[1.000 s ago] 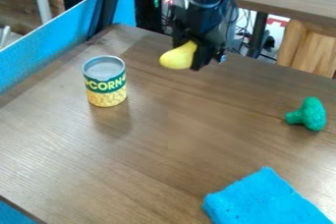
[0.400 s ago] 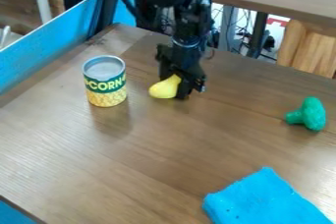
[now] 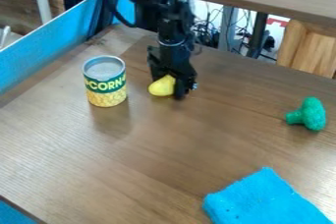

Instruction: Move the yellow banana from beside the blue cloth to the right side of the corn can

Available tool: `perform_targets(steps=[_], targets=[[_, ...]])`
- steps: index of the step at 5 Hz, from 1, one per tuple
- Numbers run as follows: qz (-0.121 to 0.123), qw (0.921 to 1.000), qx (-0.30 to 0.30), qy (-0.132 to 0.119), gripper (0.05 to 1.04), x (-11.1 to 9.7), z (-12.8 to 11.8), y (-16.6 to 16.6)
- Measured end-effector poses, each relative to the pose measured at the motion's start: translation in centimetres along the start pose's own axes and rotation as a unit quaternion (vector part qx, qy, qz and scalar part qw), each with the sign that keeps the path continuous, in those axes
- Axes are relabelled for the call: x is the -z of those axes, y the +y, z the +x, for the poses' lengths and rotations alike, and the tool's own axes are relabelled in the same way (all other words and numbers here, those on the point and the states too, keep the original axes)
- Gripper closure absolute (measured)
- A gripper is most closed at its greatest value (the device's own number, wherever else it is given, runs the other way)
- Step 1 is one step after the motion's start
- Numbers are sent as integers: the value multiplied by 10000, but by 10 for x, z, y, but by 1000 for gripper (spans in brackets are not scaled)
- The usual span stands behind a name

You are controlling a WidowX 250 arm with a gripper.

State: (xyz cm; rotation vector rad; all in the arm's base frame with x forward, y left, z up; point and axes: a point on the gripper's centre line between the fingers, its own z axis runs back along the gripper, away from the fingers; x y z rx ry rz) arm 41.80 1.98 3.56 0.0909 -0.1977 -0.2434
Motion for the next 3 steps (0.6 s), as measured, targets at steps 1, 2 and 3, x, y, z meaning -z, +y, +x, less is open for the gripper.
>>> perform_targets(steps=[1, 2, 3], targets=[[69, 9999, -25, 71, 75, -13, -9, 8], [429, 9989, -170, -114, 79, -65, -10, 22], [389, 9967, -713, 15, 79, -116, -36, 43]])
